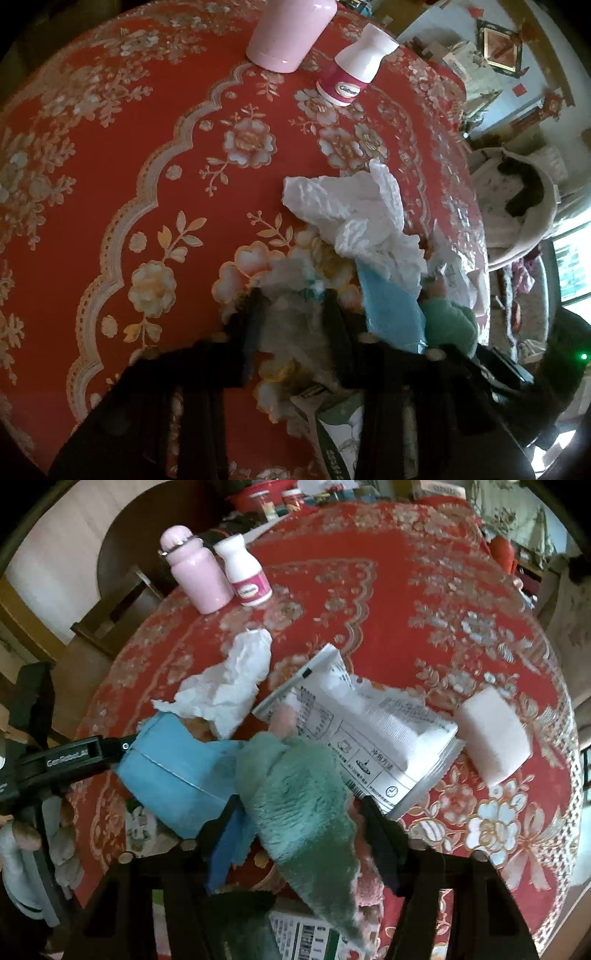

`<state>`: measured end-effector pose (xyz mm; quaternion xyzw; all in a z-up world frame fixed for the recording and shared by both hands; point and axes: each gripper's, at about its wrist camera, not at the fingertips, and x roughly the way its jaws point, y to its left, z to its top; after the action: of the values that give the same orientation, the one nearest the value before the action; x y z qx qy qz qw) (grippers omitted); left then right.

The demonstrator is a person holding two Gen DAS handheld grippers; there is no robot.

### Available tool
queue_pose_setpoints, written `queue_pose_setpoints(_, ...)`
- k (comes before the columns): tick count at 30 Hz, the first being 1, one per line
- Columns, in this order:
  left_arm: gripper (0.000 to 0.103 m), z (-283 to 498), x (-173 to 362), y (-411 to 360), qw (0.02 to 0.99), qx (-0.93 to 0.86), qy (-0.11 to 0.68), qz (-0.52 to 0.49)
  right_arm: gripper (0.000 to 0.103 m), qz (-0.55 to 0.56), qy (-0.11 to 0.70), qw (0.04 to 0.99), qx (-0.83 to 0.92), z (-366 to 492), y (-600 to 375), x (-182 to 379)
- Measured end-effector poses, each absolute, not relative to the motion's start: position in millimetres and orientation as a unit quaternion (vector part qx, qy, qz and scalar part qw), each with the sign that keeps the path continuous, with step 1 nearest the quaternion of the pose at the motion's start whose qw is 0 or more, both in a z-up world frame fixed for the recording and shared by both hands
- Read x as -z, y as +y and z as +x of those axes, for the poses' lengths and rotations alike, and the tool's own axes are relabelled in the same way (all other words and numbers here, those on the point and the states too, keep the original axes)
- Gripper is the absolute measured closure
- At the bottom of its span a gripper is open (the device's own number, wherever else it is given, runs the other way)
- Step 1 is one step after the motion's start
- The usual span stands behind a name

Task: Collect trash
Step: 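Carry the towel and tissue to the white bucket and open both tools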

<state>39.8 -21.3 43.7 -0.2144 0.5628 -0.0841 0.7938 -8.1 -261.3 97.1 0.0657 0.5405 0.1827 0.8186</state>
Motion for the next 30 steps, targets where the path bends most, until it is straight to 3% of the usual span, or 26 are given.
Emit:
queue_pose_setpoints(4,0.093,34,-50,-15,0.797,0.090,0.554,-0.222,0.061,0.075,0.534,0.821,-0.187,-11,-263,-105)
queue_pose_setpoints(17,0.093,11,-128,1,0.854,0.071,0.477,-0.196,0.062,0.133,0.489,0.838,-0.202,-30,-289,-150)
queue_pose_setpoints(30,0.093,-17,-154,-103,0.860,0.145,0.470,-0.134,0.062,0.144,0.477,0.848,-0.184,-68,-335,-162)
